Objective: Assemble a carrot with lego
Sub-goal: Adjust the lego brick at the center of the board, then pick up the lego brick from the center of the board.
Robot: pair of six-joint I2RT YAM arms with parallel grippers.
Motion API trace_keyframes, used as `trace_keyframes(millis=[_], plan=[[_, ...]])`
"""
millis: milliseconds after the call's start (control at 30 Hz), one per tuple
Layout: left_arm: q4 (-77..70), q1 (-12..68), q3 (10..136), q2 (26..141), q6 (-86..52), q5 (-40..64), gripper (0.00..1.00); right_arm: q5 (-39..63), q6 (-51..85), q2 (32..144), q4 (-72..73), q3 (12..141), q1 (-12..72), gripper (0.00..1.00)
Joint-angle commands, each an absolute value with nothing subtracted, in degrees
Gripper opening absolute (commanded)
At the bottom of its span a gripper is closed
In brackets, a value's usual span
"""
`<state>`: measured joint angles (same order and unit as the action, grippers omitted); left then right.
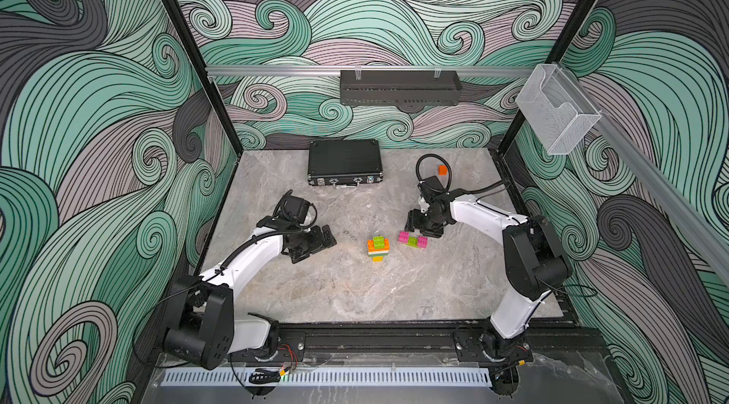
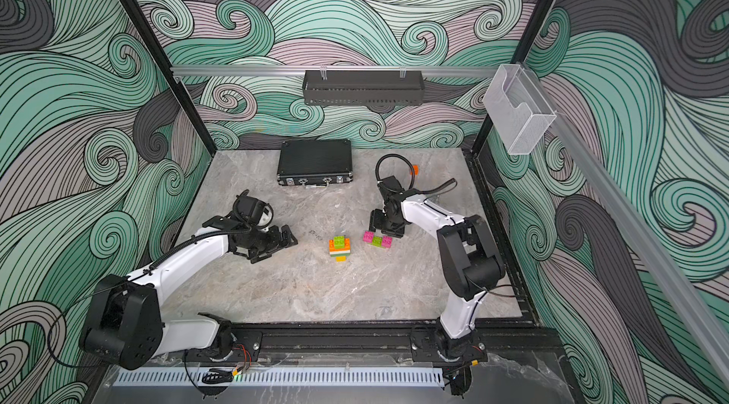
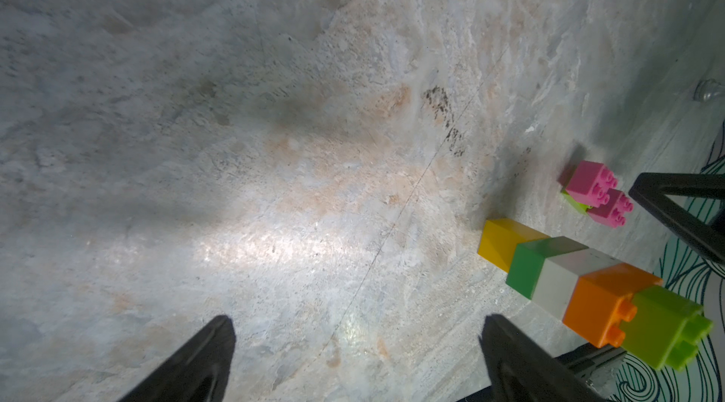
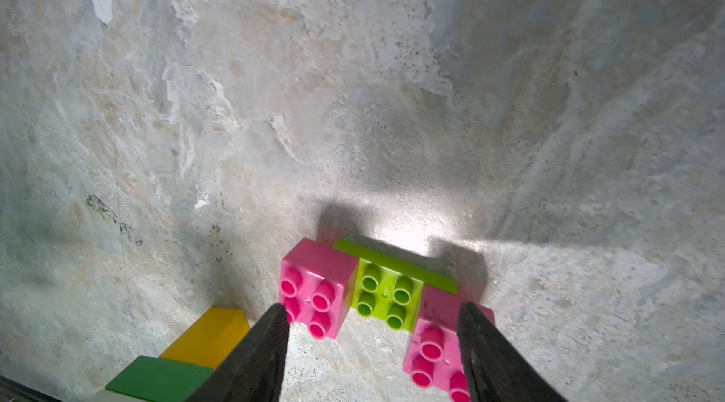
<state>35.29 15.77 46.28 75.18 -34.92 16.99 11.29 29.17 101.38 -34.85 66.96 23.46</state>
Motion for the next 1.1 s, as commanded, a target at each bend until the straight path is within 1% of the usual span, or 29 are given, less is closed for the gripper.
trace_keyframes(millis=[0,433,600,700,867,1067], plan=[[36.36,15.23,47.70,74.64,-34.19,16.35,0.99,12.72,29.76,101.79,-34.40,65.88,23.64,0.68],[36.21,15.22,47.25,74.36,-34.46,16.31,0.98,14.01,30.28,95.36,-33.60,61.27,24.43,0.69],[36.29,15.27,47.12,74.05,-34.37,16.31,0.98,5.46,19.47,97.03,-41.23,65.50,26.30,0.68],[36.13,15.27,47.11,74.18,-34.43,16.39,0.99,2.82,14.15,99.45,-43.31,66.83,26.89,0.66],[36.06,15.28,46.94,74.09,-34.45,16.48,0.99,3.93,7.81,101.55,-42.39,67.23,27.57,0.65],[36.04,15.27,47.02,74.24,-34.45,16.44,0.99,2.28,3.25,103.95,-41.28,67.44,29.41,0.64]])
